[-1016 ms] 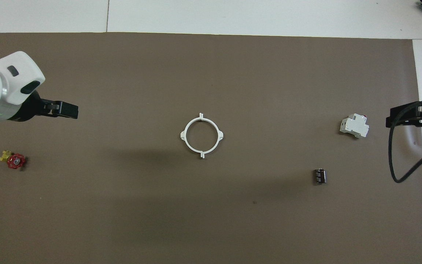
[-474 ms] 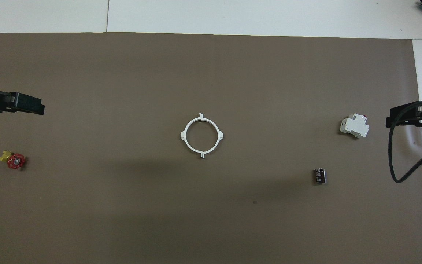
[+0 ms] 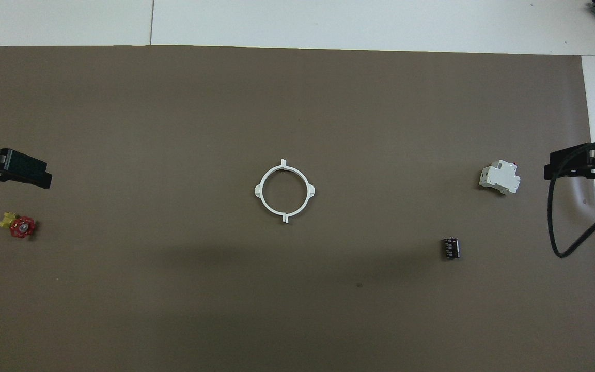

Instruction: Assemble drain pipe with both arms

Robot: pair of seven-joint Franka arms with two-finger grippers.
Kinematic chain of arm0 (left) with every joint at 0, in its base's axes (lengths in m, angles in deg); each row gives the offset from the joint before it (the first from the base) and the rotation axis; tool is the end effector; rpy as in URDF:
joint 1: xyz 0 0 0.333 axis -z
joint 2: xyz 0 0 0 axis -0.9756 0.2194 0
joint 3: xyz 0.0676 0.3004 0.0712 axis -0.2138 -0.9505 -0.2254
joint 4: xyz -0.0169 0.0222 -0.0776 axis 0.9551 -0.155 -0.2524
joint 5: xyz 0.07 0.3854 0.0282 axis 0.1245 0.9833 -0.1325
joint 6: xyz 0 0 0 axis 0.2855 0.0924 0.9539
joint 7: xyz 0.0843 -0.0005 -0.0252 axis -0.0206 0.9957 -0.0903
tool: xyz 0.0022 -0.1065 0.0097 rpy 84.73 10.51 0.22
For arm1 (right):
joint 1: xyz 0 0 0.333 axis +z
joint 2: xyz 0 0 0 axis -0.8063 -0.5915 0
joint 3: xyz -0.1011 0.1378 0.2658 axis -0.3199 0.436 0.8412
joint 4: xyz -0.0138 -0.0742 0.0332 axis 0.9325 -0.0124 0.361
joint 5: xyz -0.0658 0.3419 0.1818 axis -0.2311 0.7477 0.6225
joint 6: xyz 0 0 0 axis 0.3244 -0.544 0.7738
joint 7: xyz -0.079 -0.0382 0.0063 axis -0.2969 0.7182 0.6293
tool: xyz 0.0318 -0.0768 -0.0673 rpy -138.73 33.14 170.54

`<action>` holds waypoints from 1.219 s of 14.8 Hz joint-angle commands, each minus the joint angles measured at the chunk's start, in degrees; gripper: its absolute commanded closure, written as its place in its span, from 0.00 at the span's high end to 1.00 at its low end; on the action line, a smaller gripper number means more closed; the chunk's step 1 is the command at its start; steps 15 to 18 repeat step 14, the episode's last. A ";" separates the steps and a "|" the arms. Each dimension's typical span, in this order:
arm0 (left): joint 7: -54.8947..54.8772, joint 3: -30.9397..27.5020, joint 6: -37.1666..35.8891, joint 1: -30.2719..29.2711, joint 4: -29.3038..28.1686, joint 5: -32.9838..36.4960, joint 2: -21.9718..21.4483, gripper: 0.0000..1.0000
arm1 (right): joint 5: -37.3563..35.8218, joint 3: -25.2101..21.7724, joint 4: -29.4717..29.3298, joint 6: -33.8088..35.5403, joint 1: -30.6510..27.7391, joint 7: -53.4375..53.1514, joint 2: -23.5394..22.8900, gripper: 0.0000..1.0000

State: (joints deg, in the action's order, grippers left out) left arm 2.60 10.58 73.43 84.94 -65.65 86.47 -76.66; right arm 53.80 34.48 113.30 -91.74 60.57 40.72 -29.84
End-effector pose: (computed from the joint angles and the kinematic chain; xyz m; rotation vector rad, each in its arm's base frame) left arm 0.5407 -0.0354 0.6347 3.0891 -0.1877 -0.1398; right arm 0.5345 -0.0074 0.6419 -3.1264 0.2688 0.0084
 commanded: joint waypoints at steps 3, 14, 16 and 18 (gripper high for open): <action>0.12 0.40 1.54 -0.14 -2.23 0.94 -1.99 1.00 | 1.20 -0.07 0.56 0.23 -0.24 -0.22 0.53 1.00; -0.68 0.66 1.63 -0.23 -1.69 2.79 -1.81 1.00 | 1.28 -0.07 0.56 0.14 -0.24 -0.22 0.53 1.00; -0.68 0.66 1.63 -0.23 -1.69 2.79 -1.81 1.00 | 1.28 -0.07 0.56 0.14 -0.24 -0.22 0.53 1.00; -0.68 0.66 1.63 -0.23 -1.69 2.79 -1.81 1.00 | 1.28 -0.07 0.56 0.14 -0.24 -0.22 0.53 1.00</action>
